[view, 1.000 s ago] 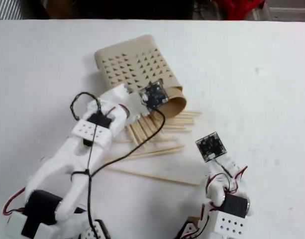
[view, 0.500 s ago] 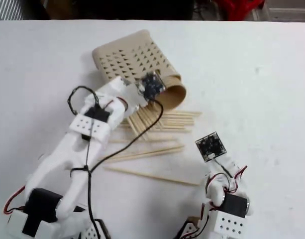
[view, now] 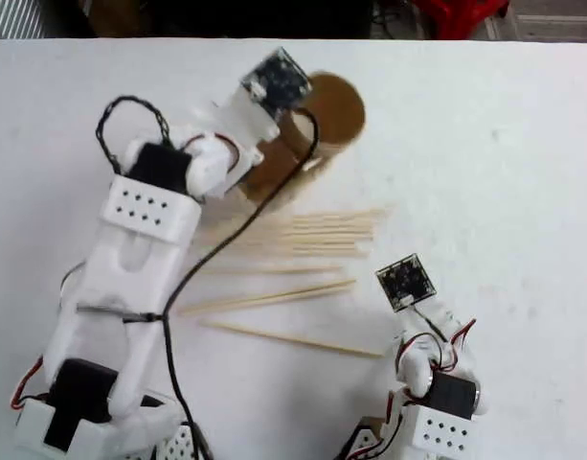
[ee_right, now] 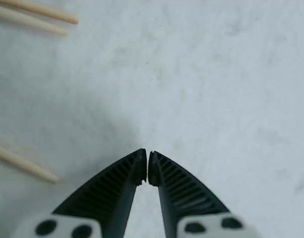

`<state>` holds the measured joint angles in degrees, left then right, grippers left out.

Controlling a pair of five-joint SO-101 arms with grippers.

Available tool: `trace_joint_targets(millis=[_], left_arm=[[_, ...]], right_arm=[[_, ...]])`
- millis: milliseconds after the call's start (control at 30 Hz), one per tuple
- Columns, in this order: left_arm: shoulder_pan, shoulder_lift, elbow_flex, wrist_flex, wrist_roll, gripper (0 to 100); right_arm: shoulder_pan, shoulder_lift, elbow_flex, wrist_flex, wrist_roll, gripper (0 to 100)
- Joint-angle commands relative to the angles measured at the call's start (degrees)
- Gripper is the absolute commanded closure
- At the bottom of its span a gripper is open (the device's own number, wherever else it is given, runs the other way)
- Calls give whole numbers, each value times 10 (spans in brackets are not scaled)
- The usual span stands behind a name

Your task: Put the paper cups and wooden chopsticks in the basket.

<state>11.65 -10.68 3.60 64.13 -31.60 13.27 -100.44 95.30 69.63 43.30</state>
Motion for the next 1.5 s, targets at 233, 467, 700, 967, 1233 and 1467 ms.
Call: trace_joint_targets(millis=[233,467,700,967,1233,1467], left_arm=[[-87,216,-262,84,35,981],[-122,278,-357,111,22,980],[-122,291,-393,160,40,872],[-140,295,-374,161,52,888],[-186,292,-418,204,118,978],[-241,293,-458,301,152,979]], right_arm=[[2,-6,-2,2,-4,974],[-1,-9,3,2,-4,974],[-1,-9,3,2,-4,971],[-1,-9,3,2,-4,972],[0,-9,3,2,-4,973],[-1,-9,3,2,-4,972]])
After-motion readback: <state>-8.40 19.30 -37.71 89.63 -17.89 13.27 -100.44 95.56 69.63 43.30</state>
